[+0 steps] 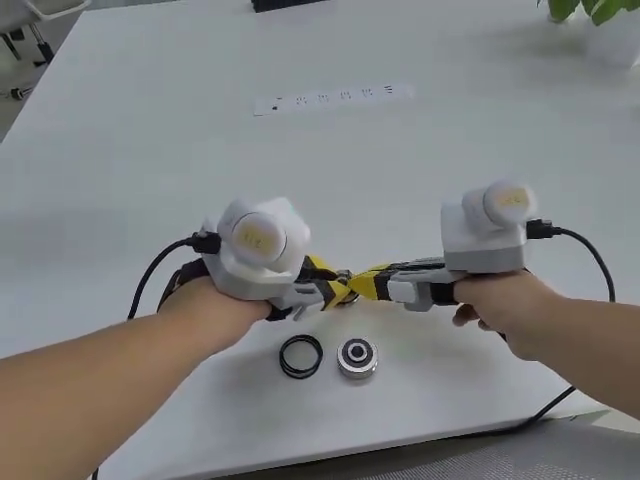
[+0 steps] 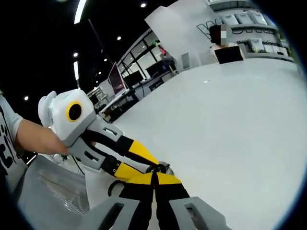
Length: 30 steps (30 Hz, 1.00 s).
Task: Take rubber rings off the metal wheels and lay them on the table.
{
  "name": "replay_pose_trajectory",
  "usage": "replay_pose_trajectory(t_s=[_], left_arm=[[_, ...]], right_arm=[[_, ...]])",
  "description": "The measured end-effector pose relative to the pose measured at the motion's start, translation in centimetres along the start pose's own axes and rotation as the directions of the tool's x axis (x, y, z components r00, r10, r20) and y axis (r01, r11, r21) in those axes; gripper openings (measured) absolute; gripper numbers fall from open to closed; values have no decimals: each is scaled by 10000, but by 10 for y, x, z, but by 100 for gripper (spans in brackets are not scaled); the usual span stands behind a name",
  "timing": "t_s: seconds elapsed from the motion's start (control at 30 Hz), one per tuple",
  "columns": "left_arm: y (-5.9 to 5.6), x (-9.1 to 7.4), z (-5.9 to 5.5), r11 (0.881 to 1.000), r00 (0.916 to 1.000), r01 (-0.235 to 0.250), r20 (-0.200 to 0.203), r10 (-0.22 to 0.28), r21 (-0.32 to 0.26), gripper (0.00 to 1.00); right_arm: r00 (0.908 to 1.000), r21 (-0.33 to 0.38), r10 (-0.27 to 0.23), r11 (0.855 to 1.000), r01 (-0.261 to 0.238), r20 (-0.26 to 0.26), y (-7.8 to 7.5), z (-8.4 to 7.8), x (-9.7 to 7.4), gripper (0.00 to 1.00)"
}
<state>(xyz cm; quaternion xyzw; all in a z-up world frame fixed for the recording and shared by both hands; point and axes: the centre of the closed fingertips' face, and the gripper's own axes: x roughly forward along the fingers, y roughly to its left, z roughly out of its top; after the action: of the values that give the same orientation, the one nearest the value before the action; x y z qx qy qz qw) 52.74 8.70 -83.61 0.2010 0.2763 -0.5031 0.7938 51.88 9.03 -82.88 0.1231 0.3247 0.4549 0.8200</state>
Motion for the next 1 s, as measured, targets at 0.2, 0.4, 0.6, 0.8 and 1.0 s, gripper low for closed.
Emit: replay_pose_trajectory(t_s=[0.2,0.4,0.6,0.8,1.0], left_arm=[[0,0,0,10000,10000,-17,76,17,-45,7],[0,0,-1,9999,9999,-23,132,25,-169,7],[0,0,-1,9997,9998,45,215,-40,-230,7],[0,0,0,9998,10000,57,26,-57,-203,7],[1,-5,-1,9996,9999,60,-101,-63,-259,15]], right_arm=[[9990,89,389,9992,-391,197,7,3,-2,0],[9955,724,850,9935,-879,424,14,5,-9,0],[9933,1319,1033,9852,-1095,526,15,3,-13,0],[9993,847,239,9961,-261,273,8,0,-11,0],[9996,771,100,9970,-119,257,6,1,-11,0]])
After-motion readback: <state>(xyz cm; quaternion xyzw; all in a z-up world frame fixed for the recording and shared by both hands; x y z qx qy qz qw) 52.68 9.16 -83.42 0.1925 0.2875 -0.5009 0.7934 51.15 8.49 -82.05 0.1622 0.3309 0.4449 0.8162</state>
